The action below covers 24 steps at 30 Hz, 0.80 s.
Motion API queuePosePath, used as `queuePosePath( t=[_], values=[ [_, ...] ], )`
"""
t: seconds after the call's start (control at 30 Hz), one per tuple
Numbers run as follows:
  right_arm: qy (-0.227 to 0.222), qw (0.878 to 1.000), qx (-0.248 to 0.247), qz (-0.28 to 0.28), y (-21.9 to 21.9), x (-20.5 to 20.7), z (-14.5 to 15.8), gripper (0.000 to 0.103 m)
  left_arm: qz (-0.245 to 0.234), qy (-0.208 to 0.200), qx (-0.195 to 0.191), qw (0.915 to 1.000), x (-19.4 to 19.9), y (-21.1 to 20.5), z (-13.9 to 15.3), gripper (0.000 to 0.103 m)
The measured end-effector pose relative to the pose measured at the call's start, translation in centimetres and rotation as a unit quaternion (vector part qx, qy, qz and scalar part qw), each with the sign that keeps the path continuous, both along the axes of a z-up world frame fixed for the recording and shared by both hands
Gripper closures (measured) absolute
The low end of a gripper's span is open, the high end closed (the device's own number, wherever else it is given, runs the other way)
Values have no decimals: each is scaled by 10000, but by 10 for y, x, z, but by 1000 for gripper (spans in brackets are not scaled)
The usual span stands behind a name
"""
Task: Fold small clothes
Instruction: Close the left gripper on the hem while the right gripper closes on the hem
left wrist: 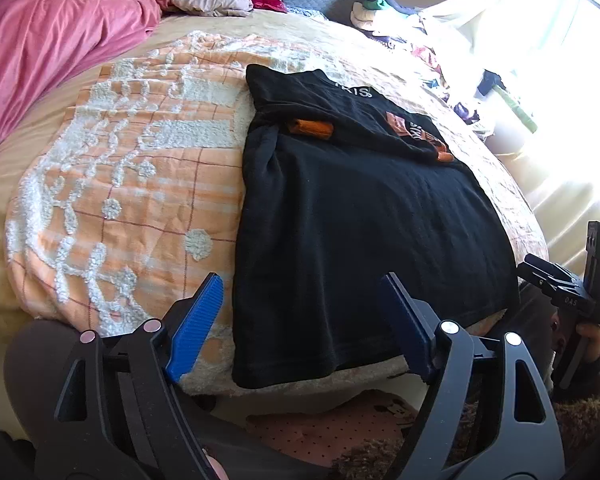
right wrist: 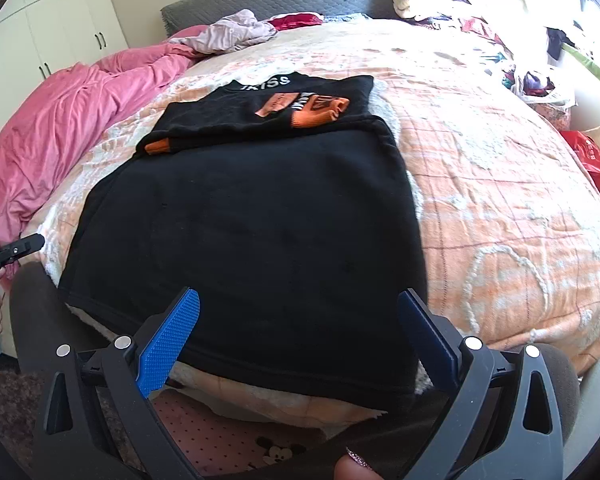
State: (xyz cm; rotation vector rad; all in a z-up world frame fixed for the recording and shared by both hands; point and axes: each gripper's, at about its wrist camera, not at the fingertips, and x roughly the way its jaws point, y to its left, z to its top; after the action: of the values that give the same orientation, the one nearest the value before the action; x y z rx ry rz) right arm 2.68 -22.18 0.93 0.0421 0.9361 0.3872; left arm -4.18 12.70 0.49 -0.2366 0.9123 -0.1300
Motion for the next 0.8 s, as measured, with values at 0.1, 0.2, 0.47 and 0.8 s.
queuePosePath(
  t=[0.1,0.2,0.47,0.8],
  values=[
    [46,10000,-28,-77,-6,0,-2,5,-31,29,-4,10000,1,-3,-2,29],
    [107,9998,-61,-152,-12,0,-5,5,-42,79,29,10000,1,-6,-5,26],
    [302,9992,-32,-268,-21,2,-15,5,-9,230,125,9997,1,-8,-14,22],
    [705,9973,-170,-113,-20,6,-27,5,170,531,-13,9984,3,2,-34,22]
  ],
)
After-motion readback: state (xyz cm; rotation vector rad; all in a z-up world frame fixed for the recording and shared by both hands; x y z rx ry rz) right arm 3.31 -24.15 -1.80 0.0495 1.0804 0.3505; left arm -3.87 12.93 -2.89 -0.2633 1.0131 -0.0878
